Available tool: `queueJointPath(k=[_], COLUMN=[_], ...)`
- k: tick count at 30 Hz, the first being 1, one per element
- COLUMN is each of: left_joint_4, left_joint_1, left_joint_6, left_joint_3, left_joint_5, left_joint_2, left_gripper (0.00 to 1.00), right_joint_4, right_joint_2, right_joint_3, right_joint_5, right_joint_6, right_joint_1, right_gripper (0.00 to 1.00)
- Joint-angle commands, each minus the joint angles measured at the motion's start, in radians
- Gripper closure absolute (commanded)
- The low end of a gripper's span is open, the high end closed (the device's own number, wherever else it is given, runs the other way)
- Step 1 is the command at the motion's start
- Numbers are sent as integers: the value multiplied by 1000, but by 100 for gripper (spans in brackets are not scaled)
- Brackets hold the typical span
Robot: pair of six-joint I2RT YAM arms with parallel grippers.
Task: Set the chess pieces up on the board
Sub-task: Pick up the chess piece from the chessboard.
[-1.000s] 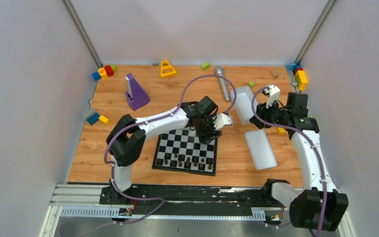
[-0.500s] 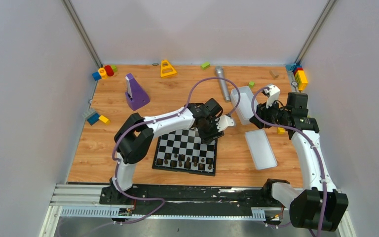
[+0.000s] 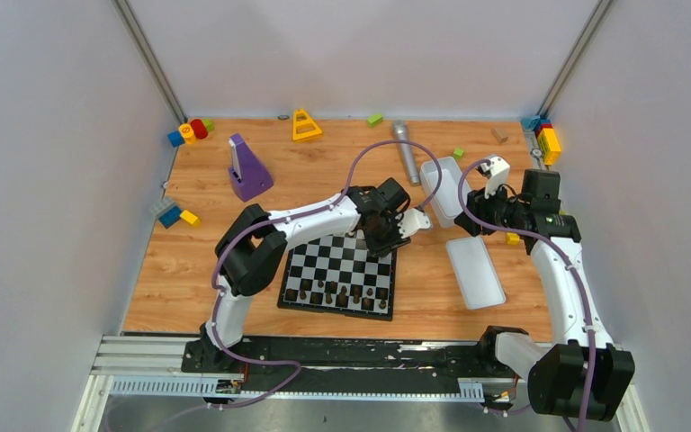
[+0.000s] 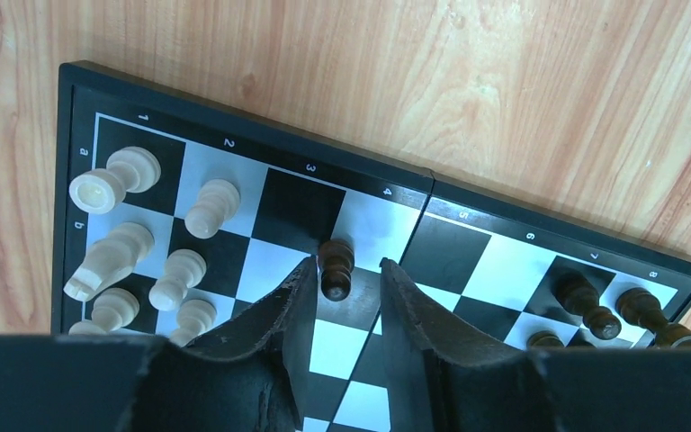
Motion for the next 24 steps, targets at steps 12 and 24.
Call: queueJointPath(k=[12, 24], left_joint_4=[-33, -29], left_joint_1=[-10, -9], left_joint_6=[0, 27], left_joint_3=[61, 21], left_joint_5=[16, -14], left_joint_2=[38, -47], left_gripper=[72, 100], right_joint_4=[17, 10], right_joint_2=[9, 13], right_joint_3=[5, 6], right_joint_5=[-42, -46], right_joint_6=[-11, -16], right_joint_1=[-6, -6], right_gripper=[59, 59])
